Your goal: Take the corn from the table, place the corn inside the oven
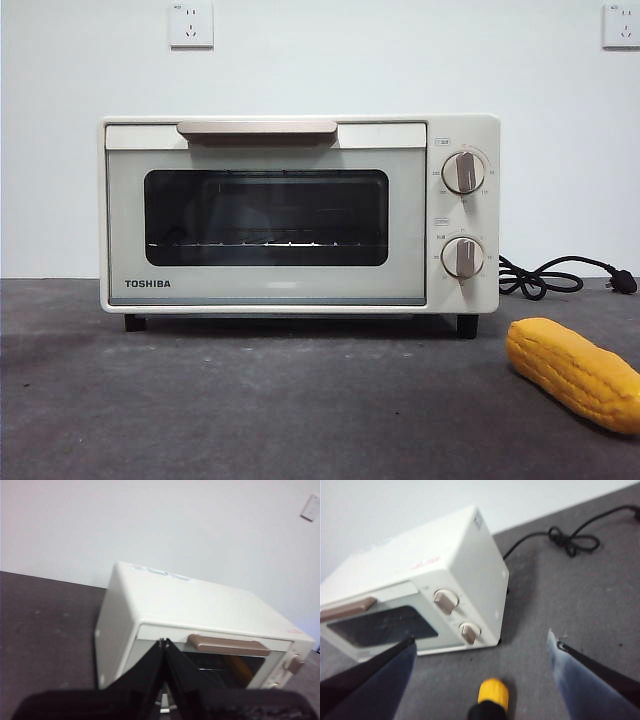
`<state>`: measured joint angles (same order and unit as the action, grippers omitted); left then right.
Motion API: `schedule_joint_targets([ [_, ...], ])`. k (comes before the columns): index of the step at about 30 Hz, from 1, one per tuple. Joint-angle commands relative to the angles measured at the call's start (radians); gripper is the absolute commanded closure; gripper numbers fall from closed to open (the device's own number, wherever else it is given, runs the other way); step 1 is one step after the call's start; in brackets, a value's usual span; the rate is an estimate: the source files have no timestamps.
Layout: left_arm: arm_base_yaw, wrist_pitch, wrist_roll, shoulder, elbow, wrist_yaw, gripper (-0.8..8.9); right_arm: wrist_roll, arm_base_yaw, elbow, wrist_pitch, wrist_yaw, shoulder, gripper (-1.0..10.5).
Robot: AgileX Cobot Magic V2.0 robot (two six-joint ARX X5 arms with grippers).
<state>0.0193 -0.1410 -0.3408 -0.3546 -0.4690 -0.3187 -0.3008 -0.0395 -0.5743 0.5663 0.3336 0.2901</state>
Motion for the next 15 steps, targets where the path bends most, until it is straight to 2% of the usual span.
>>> schedule_joint_targets([
  [1, 0.002, 0.001, 0.016, -0.055, -0.044, -0.031, 8.14, 0.095, 0.000, -0.091, 0.067, 0.021, 0.090, 5.0],
  [8, 0.002, -0.001, 0.039, -0.172, -0.149, -0.104, 8.14, 0.225, 0.001, -0.261, 0.225, 0.046, 0.313, 5.0],
  [15, 0.003, -0.002, 0.039, -0.257, -0.271, -0.138, 8.14, 0.254, 0.060, -0.291, 0.269, 0.069, 0.494, 5.0],
])
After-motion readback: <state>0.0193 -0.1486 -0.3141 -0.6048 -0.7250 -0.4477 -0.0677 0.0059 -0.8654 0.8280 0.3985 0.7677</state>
